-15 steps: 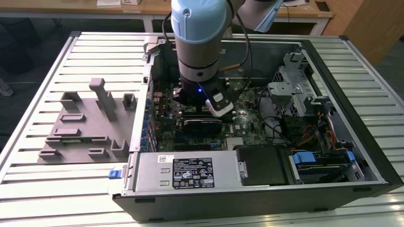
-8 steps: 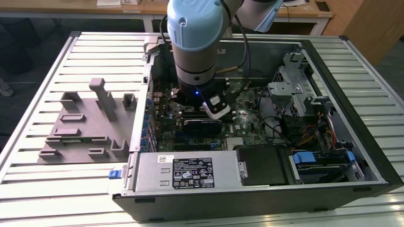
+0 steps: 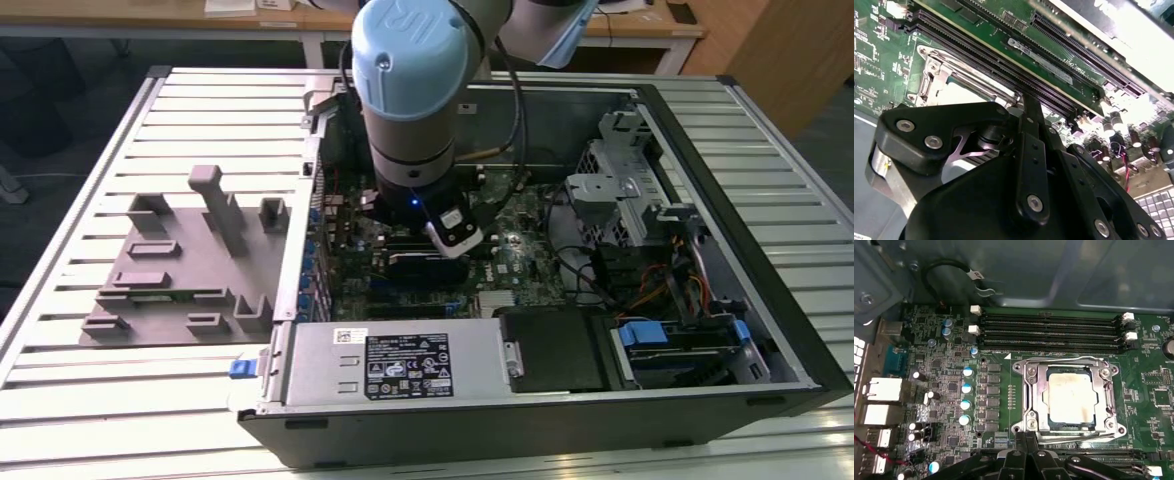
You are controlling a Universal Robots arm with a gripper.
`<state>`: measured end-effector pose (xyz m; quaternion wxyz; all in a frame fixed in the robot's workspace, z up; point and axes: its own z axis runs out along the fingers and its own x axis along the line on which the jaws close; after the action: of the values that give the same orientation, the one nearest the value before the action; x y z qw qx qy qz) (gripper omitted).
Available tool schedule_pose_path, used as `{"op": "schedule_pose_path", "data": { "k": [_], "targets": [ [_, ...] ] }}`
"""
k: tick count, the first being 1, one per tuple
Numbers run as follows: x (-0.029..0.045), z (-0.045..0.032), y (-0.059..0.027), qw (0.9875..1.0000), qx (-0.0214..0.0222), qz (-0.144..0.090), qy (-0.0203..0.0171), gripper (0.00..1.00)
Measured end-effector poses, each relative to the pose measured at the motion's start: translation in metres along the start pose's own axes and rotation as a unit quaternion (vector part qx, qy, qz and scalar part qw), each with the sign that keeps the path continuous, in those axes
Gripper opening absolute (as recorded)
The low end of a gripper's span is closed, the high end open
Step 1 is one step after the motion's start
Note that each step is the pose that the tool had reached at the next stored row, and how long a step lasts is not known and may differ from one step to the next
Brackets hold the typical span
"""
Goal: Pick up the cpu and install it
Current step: 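Install the second cpu locking lever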
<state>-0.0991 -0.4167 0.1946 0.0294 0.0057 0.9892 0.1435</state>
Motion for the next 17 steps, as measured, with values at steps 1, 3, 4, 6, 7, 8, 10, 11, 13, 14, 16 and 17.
{"op": "schedule_pose_path", "data": {
  "k": [1,3,4,6,7,8,10,11,13,14,16,17],
  "targets": [
    [0.0001,0.0008,-0.0002,1.0000,-0.0015,0.001,-0.0003,0.11],
    [0.0002,0.0021,-0.0005,1.0000,-0.0056,0.003,-0.0009,0.11],
    [0.0003,0.0026,-0.0007,1.0000,-0.0073,0.004,-0.0010,0.11],
    [0.0005,0.0040,-0.0011,0.9999,-0.0107,0.005,-0.0013,0.11],
    [0.0007,0.0048,-0.0013,0.9999,-0.0121,0.006,-0.0015,0.11],
    [0.0012,0.0057,-0.0015,0.9999,-0.0133,0.006,-0.0017,0.11],
    [0.0021,0.0072,-0.0020,0.9999,-0.0139,0.007,-0.0020,0.11],
    [0.0027,0.0079,-0.0023,0.9999,-0.0138,0.008,-0.0021,0.11],
    [0.0041,0.0085,-0.0026,0.9999,-0.0135,0.009,-0.0023,0.11],
    [0.0045,0.0086,-0.0026,0.9999,-0.0136,0.009,-0.0024,0.11],
    [0.0045,0.0084,-0.0025,0.9999,-0.0137,0.009,-0.0025,0.11],
    [0.0044,0.0079,-0.0023,0.9999,-0.0139,0.009,-0.0027,0.11]
  ]
}}
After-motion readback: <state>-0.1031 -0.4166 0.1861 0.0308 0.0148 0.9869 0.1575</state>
